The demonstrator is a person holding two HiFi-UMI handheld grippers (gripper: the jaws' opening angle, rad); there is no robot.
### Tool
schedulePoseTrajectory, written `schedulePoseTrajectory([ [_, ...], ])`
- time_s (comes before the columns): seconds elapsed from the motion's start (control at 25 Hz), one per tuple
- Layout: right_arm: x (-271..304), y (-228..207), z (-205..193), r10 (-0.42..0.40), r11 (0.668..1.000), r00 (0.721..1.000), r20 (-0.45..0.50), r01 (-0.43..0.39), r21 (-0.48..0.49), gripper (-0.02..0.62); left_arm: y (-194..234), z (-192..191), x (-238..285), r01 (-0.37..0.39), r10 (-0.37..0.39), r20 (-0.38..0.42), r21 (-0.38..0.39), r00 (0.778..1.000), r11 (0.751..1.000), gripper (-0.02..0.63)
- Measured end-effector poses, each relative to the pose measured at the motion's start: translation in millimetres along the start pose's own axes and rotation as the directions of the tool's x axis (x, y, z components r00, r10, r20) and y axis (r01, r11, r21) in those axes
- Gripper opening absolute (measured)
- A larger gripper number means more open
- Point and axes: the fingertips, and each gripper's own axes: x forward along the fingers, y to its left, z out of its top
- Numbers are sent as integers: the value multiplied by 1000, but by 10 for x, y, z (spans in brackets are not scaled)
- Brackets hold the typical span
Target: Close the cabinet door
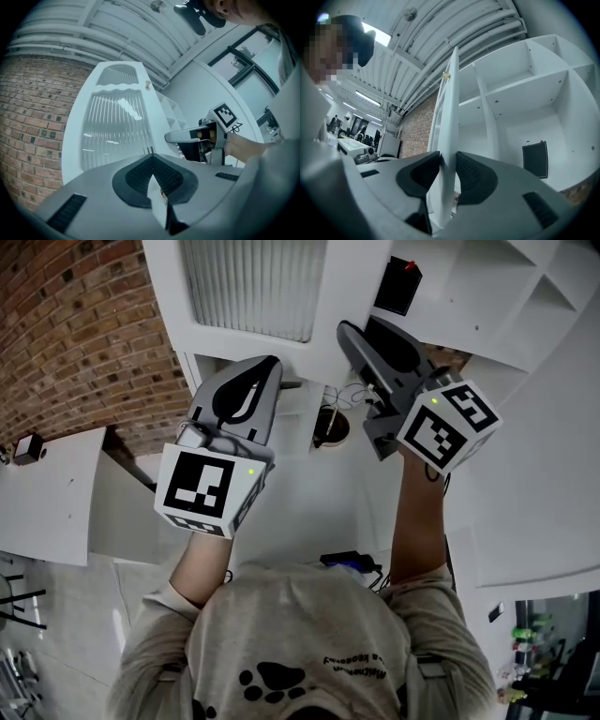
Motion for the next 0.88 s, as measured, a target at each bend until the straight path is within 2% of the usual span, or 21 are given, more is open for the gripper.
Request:
schedulePoseTrajectory([
  [0.32,98,-221,-45,55,998,998,19,-56,20,123,-37,-79,296,-1,1,-11,8,1000,1000,8],
  [0.56,158,-322,-65,83,996,996,33,-84,29,124,-54,-16,475,3,-4,14,23,1000,1000,8],
  [0.88,255,-473,-113,122,991,992,21,-123,56,127,-115,-77,630,10,-10,0,26,1000,1000,8],
])
